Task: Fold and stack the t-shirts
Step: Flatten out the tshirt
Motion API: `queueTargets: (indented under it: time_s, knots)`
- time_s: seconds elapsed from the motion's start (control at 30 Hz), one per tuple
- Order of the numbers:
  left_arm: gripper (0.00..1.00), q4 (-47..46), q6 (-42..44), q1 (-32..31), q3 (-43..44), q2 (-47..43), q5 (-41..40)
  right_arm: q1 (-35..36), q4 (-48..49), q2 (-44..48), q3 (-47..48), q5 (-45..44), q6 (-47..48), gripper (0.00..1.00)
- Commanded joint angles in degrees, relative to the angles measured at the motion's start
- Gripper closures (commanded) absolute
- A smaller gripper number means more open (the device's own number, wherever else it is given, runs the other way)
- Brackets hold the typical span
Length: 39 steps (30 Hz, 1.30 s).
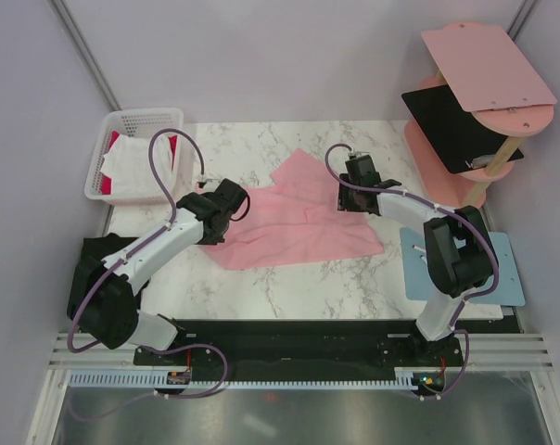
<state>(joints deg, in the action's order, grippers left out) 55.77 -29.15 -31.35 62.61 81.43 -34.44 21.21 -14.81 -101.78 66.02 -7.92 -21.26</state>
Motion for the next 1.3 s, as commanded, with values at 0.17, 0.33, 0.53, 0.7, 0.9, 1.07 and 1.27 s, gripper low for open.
queueTargets:
  time_s: [0.17,0.33,0.53,0.7,0.9,1.07,1.27]
  knots:
    - [0.98,0.31,-0.39,1.64,-1.17,-1.01,-3.36,-3.54,-2.42,-0.61,0.07,-3.33,-1.07,0.49]
    - [0.98,0.13,-0.21,1.82,-1.44,-0.92,-3.45,-4.16,-0.93,-3.07,-0.1,0.0,-0.98,0.49]
    - [0.98,0.13,-0.12,2.0,-1.44,-0.75,-3.53,-4.07,1.88,-4.75,-1.07,5.37,-1.68,0.5]
    - [0.98,-0.04,-0.03,2.0,-1.44,-0.39,-3.53,-4.16,2.94,-4.75,-1.24,6.52,-1.86,0.55]
    - [0.98,-0.04,-0.3,2.09,-1.61,0.05,-3.53,-4.07,2.85,-2.99,-1.86,6.08,-2.39,1.0]
    - [0.98,0.04,-0.3,2.61,-1.61,-0.22,-3.71,-4.07,2.94,1.49,-2.91,5.37,-2.21,1.0]
    - [0.98,-0.04,-0.03,3.23,-0.39,-2.85,-4.5,-4.07,5.31,10.79,-5.72,6.25,-2.21,1.0]
